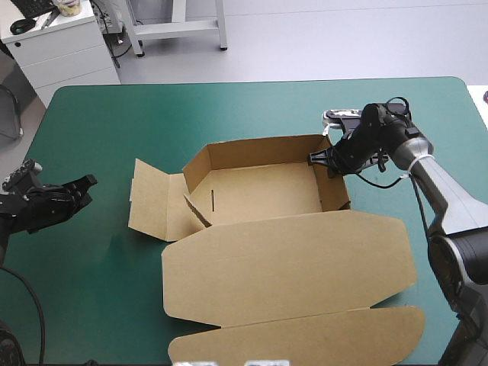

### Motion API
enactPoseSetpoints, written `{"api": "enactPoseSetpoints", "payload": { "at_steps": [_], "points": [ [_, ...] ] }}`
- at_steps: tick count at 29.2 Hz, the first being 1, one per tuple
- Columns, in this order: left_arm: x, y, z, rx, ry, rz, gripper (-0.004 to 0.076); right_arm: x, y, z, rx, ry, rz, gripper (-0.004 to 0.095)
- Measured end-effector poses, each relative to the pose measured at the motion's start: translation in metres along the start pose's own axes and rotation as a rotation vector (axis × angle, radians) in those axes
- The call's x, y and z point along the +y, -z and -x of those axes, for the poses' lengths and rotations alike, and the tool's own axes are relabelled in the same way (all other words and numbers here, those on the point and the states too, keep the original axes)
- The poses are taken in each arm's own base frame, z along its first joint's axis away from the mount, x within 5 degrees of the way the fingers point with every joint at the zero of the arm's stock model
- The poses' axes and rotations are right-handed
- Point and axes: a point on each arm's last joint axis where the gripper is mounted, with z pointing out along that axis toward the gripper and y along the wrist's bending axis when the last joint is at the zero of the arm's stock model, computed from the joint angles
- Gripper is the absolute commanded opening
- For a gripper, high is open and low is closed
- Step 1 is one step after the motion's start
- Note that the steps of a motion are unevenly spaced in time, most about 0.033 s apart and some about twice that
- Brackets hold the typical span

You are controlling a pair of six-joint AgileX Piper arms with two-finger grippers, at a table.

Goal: Fold the box

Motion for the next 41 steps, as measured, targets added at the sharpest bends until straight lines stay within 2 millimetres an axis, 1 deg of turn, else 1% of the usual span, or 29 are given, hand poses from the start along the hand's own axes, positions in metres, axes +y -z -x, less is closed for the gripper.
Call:
{"api": "enactPoseSetpoints", "payload": {
  "at_steps": [1,2,4,5,6,12,16,21,24,26,28,30,35,38,39,41],
  "points": [
    [0.000,0.000,0.000,0.000,0.004,0.000,0.0013,0.001,0.000,0.001,0.007,-0.003,0.009,0.0482],
    [0.000,0.000,0.000,-0.001,0.005,0.000,0.0012,0.002,0.001,0.002,0.011,-0.006,0.018,0.0607],
    [0.000,0.000,0.000,-0.003,0.008,0.000,0.0010,0.005,0.004,0.004,0.023,-0.009,0.036,0.0762],
    [0.000,0.000,0.001,-0.006,0.008,0.001,0.0010,0.006,0.006,0.005,0.022,-0.008,0.042,0.0825],
    [0.000,0.000,0.001,-0.008,0.009,0.002,0.0010,0.007,0.009,0.007,0.025,-0.005,0.049,0.0864],
    [0.000,0.000,0.001,-0.013,0.016,0.004,0.0010,0.011,0.039,0.021,-0.020,0.006,0.021,0.0877],
    [0.001,0.000,0.002,-0.019,0.016,0.005,0.0010,0.010,0.055,0.022,-0.059,-0.011,-0.013,0.0877],
    [0.000,0.000,0.002,-0.019,0.018,0.004,0.0004,0.014,0.081,0.015,-0.108,-0.015,-0.015,0.0877],
    [0.000,0.000,0.002,-0.019,0.018,0.003,0.0002,0.018,0.097,0.003,-0.131,-0.003,-0.044,0.0877],
    [0.000,0.000,0.002,-0.019,0.020,0.003,0.0002,0.023,0.100,-0.007,-0.124,0.012,-0.081,0.0877],
    [0.000,0.000,0.002,-0.019,0.020,0.003,0.0002,0.028,0.097,-0.016,-0.102,0.031,-0.115,0.0877],
    [0.000,0.000,0.002,-0.019,0.021,0.001,0.0002,0.033,0.091,-0.020,-0.080,0.038,-0.123,0.0877],
    [0.000,0.000,0.001,-0.014,0.021,0.000,0.0000,0.033,0.073,-0.017,-0.034,0.032,-0.134,0.0877],
    [0.000,0.000,0.001,-0.013,0.021,-0.001,0.0000,0.030,0.054,-0.013,0.008,0.025,-0.141,0.0877],
    [0.000,0.000,0.001,-0.012,0.021,-0.001,0.0000,0.029,0.039,-0.010,0.042,0.022,-0.146,0.0877],
    [0.000,0.000,0.001,-0.012,0.021,-0.001,0.0000,0.028,0.024,-0.008,0.079,0.017,-0.144,0.0877]
  ]
}}
